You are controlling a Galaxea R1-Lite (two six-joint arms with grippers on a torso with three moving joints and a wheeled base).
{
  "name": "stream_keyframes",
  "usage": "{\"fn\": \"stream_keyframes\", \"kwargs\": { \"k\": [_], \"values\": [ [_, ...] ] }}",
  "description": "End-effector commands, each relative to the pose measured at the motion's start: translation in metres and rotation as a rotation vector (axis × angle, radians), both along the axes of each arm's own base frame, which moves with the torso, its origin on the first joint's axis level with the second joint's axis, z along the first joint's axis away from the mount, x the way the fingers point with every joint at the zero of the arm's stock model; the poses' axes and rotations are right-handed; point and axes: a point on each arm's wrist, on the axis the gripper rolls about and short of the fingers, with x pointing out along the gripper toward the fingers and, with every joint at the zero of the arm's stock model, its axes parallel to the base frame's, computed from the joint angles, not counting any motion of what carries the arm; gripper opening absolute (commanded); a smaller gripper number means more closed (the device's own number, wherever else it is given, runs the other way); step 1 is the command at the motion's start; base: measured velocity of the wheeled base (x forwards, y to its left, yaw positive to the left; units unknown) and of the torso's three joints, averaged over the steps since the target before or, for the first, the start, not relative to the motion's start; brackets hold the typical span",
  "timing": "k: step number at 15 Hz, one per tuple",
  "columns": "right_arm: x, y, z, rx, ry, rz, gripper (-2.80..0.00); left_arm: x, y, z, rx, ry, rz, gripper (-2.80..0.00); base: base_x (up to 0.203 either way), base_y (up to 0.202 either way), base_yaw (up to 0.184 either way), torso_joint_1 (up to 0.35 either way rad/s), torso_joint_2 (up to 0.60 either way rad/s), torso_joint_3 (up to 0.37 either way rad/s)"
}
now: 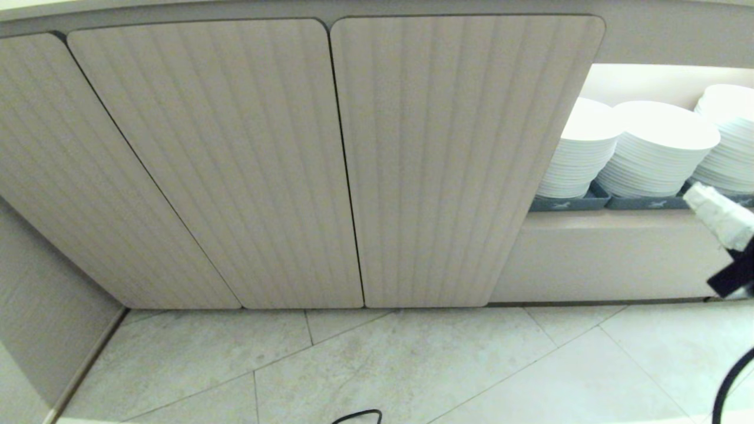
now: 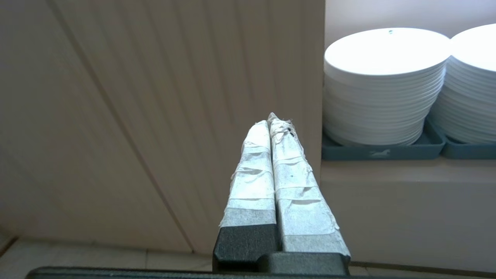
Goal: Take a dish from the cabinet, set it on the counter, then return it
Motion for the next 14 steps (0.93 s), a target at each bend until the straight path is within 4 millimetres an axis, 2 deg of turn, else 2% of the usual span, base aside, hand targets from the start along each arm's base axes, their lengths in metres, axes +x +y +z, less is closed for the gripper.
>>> {"fn": "stream_keyframes", "kwargs": {
  "k": [1, 5, 10, 14],
  "values": [
    [-0.03, -0.017, -0.008, 0.015, -0.047, 0.028, -2.8, 0.0, 0.0, 0.0, 0.0, 0.001, 0.0, -2.8, 0.0, 0.0, 0.0, 0.0, 0.0, 0.0],
    [-0.067, -0.04, -0.054, -0.04, -0.003, 0.061, -2.8, 0.0, 0.0, 0.0, -0.001, -0.001, 0.0, -2.8, 0.0, 0.0, 0.0, 0.0, 0.0, 0.0],
    [-0.078, -0.049, -0.072, -0.061, 0.103, 0.012, -2.8, 0.0, 0.0, 0.0, -0.001, -0.002, 0.0, -2.8, 0.0, 0.0, 0.0, 0.0, 0.0, 0.0],
    [-0.1, -0.055, -0.095, -0.084, 0.188, -0.029, -2.8, 0.0, 0.0, 0.0, -0.001, 0.0, 0.0, -2.8, 0.0, 0.0, 0.0, 0.0, 0.0, 0.0]
  ]
}}
